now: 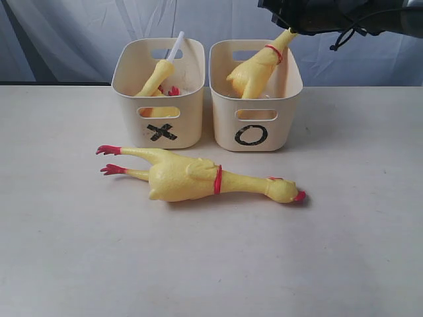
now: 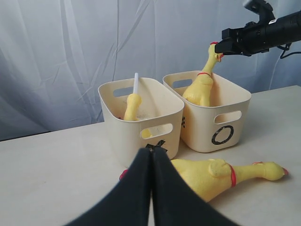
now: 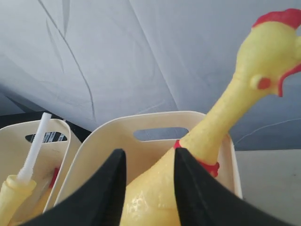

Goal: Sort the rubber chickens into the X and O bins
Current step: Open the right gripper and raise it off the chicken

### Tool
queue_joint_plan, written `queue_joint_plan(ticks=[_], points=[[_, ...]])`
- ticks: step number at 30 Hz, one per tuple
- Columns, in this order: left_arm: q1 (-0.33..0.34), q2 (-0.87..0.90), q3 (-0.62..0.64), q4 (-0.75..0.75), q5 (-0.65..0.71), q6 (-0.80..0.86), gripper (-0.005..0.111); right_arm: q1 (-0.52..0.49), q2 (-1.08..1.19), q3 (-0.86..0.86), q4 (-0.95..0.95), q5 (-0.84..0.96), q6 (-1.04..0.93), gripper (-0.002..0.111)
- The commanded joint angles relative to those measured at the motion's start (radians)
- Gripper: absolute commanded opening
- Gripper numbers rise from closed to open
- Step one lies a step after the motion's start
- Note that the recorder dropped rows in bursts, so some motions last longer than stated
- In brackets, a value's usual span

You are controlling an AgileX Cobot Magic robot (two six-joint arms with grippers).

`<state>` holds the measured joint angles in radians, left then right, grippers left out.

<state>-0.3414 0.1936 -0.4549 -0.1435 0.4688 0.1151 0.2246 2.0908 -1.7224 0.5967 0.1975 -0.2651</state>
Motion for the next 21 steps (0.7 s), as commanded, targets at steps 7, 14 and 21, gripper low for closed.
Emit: queue_joint_plan(ticks=[7,14,21], points=[[0.0,-0.008,0.003,-0.012,0.001,0.0,0.0,-0.002,-0.003,0.001,-0.011,0.036,-0.022,0.034],[0.0,-0.008,0.003,-0.012,0.001,0.0,0.0,-0.002,-0.02,0.001,-0.011,0.127,-0.049,0.034],[0.0,-0.008,0.003,-0.008,0.001,0.0,0.0,-0.002,-0.102,0.001,-0.015,0.241,-0.087,0.034]])
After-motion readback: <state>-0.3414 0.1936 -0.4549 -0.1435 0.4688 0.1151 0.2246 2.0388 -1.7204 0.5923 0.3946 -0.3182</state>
